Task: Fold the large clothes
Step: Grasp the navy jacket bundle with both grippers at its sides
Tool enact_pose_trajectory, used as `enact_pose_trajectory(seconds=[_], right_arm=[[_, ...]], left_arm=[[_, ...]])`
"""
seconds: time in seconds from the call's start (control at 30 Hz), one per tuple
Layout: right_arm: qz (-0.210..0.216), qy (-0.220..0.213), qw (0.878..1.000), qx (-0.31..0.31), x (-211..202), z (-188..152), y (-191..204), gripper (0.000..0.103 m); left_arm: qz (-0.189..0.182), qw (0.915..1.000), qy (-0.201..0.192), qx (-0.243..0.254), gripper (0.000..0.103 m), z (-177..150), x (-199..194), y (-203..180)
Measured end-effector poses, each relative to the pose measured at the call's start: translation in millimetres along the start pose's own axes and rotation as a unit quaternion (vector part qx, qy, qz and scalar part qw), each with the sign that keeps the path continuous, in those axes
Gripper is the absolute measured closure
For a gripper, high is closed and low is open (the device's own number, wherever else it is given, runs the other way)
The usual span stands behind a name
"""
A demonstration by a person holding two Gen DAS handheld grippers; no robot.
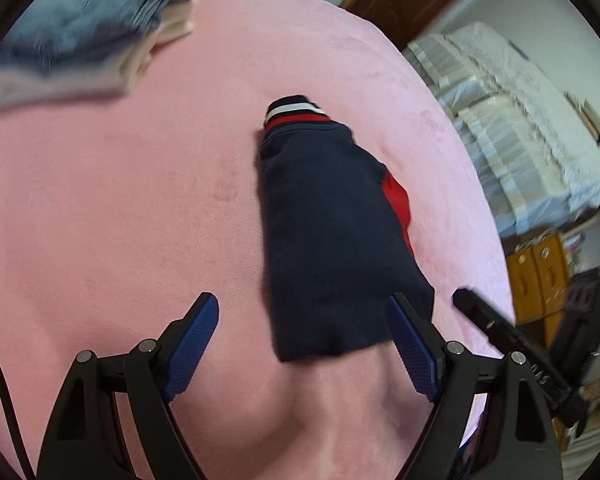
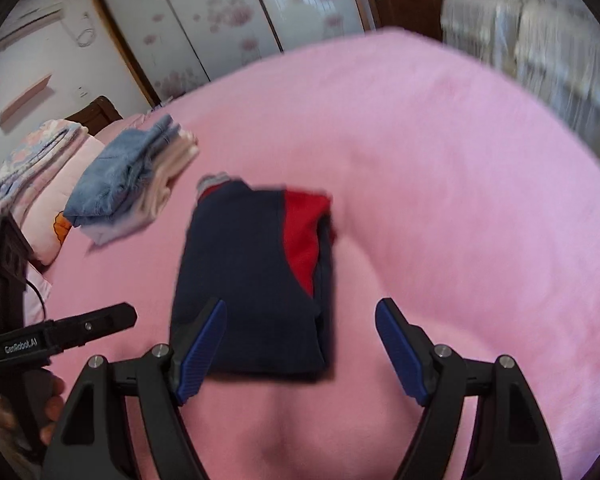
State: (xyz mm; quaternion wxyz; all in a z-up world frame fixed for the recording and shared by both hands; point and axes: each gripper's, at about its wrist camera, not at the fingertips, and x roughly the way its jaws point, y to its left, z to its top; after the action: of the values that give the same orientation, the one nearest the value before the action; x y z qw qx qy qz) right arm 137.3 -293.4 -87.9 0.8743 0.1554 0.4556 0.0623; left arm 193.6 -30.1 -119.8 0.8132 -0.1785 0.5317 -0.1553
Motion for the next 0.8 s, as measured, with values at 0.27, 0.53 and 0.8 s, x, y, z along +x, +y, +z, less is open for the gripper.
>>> enact_pose_trajectory(seconds=[0.27, 0.53, 0.8], right_arm=[[0.043, 0.035, 0.998, 0.042, 42, 2, -27, 0.026], [0.148, 0.064, 0.981, 0.105, 81, 12, -55, 0.026], [0.248, 0.093, 0.956, 0.128, 110, 15, -56, 0.059]], left_arm=[[-0.028, 0.999, 0.026, -0.024, 0.019, 4, 49, 20], [-0.085, 0.9954, 0.033, -0.028, 0.019, 18, 88, 13], [-0.1, 0.9942, 0.033, -0.02, 0.019, 28, 106, 4]])
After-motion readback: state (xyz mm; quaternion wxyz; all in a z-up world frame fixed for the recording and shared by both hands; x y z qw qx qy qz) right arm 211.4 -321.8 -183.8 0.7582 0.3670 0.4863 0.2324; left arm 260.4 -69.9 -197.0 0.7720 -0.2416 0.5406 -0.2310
